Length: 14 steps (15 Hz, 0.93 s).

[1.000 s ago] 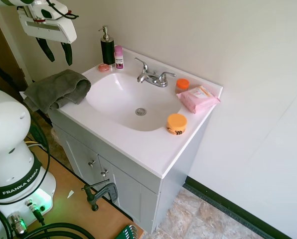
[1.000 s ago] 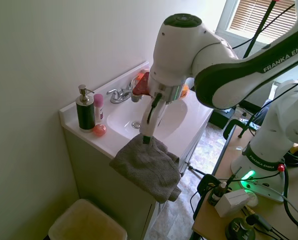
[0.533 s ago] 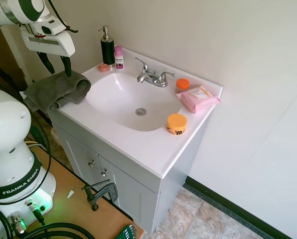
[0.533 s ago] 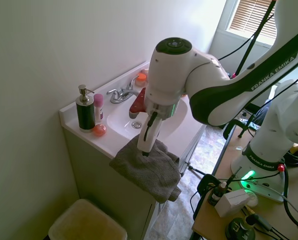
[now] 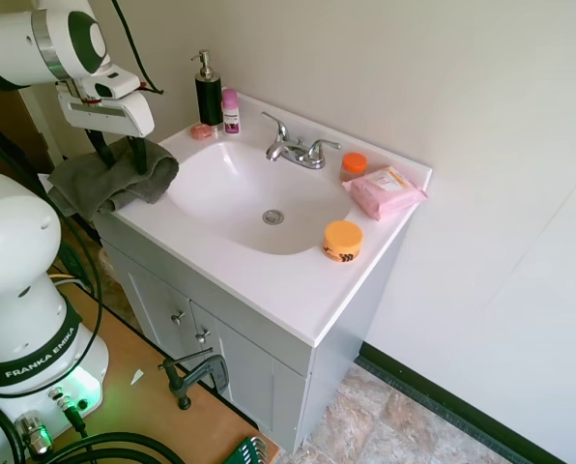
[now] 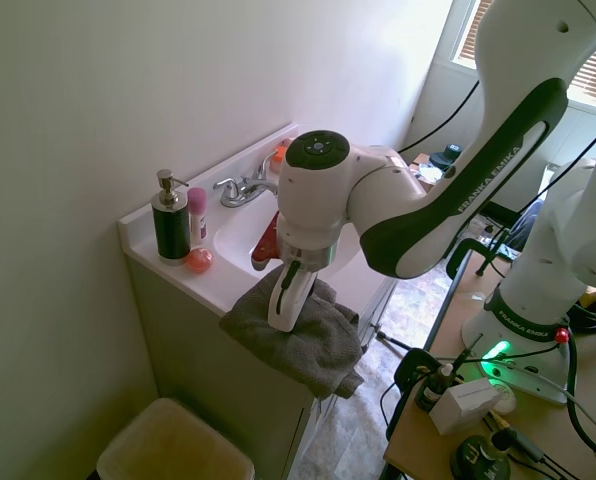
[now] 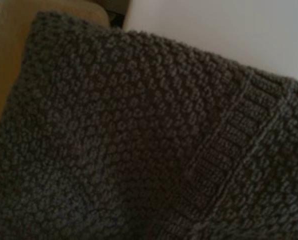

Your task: Clean the sink

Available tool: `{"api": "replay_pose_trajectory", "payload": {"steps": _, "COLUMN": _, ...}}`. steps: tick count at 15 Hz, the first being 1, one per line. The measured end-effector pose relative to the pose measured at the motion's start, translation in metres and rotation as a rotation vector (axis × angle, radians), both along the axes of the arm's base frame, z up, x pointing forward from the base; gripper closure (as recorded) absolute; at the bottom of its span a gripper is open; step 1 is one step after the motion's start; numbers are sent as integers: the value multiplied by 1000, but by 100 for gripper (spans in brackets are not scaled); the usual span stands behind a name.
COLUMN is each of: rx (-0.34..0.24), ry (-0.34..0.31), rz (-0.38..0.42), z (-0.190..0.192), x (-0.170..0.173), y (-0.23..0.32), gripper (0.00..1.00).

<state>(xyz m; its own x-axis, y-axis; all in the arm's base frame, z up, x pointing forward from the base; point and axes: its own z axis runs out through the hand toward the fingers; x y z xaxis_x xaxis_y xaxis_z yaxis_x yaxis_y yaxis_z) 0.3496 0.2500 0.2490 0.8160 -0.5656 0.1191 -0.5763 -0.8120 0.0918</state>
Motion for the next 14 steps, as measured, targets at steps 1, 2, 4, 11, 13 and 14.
{"api": "replay_pose_trajectory", "payload": {"steps": 1, "rx": -3, "ry": -1, "rz": 6, "z": -1, "x": 1, "y": 0, "gripper": 0}}
{"api": "replay_pose_trajectory", "payload": {"steps": 2, "rx": -7, "ry": -1, "rz": 13, "z": -2, "x": 2, "y": 1, "gripper": 0}}
{"api": "replay_pose_trajectory", "payload": {"steps": 4, "rx": -18, "ry": 2, "rz": 27, "z": -4, "x": 3, "y": 2, "gripper": 100}}
{"api": "replay_pose_trajectory", "payload": {"steps": 11, "rx": -23, "ry": 5, "rz": 0, "z": -4, "x": 14, "y": -13, "gripper": 100}}
{"api": "replay_pose_trajectory", "payload": {"steps": 13, "rx": -23, "ry": 9, "rz": -4, "z": -5, "x": 17, "y": -19, "gripper": 100}}
{"api": "replay_pose_trajectory", "payload": {"steps": 14, "rx": -22, "ry": 10, "rz": -6, "z": -5, "x": 18, "y": -20, "gripper": 100}}
